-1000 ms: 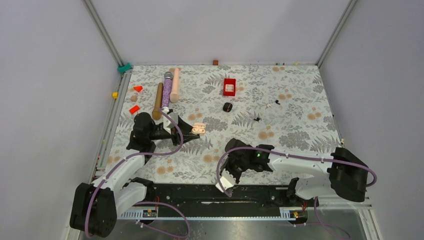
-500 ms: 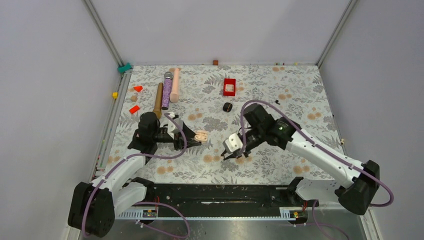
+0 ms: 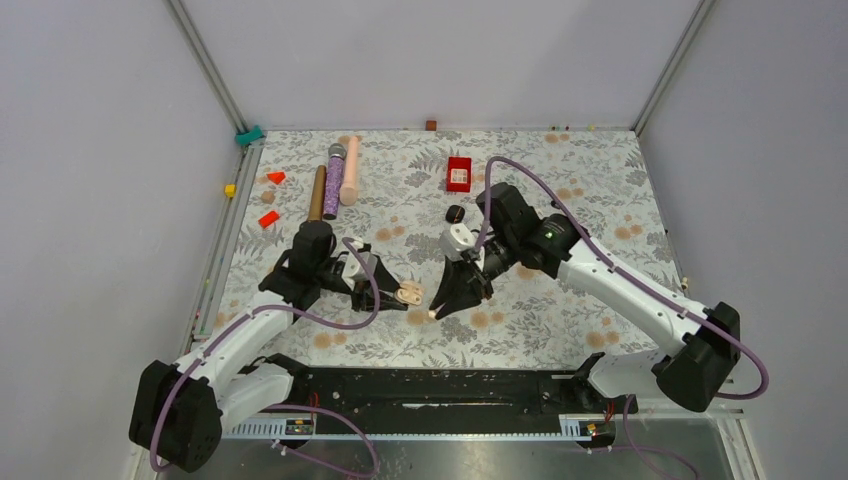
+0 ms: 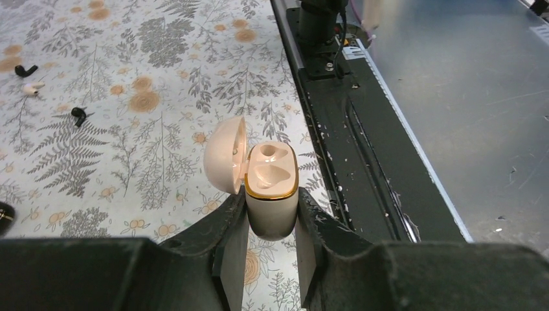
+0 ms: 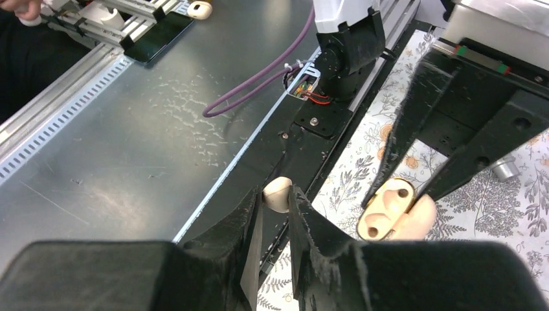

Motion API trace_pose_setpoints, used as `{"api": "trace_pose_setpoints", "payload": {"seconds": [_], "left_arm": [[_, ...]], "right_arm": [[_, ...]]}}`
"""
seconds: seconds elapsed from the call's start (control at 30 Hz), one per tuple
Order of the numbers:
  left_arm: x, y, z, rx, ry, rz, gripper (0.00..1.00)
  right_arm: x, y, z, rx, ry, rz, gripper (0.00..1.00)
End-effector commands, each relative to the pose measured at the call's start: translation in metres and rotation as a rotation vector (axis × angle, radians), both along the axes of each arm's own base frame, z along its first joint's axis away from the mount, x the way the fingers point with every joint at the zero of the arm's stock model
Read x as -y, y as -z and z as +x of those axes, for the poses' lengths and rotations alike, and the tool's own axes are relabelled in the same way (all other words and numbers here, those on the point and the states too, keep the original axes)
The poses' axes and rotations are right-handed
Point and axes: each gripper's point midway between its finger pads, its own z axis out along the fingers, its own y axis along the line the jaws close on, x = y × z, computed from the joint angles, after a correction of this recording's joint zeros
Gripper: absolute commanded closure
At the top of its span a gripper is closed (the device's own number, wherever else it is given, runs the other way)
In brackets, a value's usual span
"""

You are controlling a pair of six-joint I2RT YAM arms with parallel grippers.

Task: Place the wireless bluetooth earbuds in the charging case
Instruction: Place the earbud in the charging case.

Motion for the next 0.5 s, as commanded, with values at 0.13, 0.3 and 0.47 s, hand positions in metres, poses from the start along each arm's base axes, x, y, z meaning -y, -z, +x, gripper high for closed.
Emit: {"api": "trace_pose_setpoints", "payload": {"seconds": [0.13, 0.3, 0.47], "left_arm": [[0.002, -0.018, -0.018, 0.063, 0.123, -0.048, 1.0], [0.002, -0.019, -0.019, 0.056, 0.131, -0.047, 1.0], [0.003, -0.019, -0.015, 0.066, 0.114, -0.038, 1.0]], "right_arm": [[-0.015, -0.007, 0.019, -0.052, 0.062, 0.007, 0.88], [-0.021, 0.003, 0.031, -0.025, 0.109, -0.019, 0.89], [-0.027, 0.011, 0.039, -0.055, 0.164, -0.008, 0.89]]}}
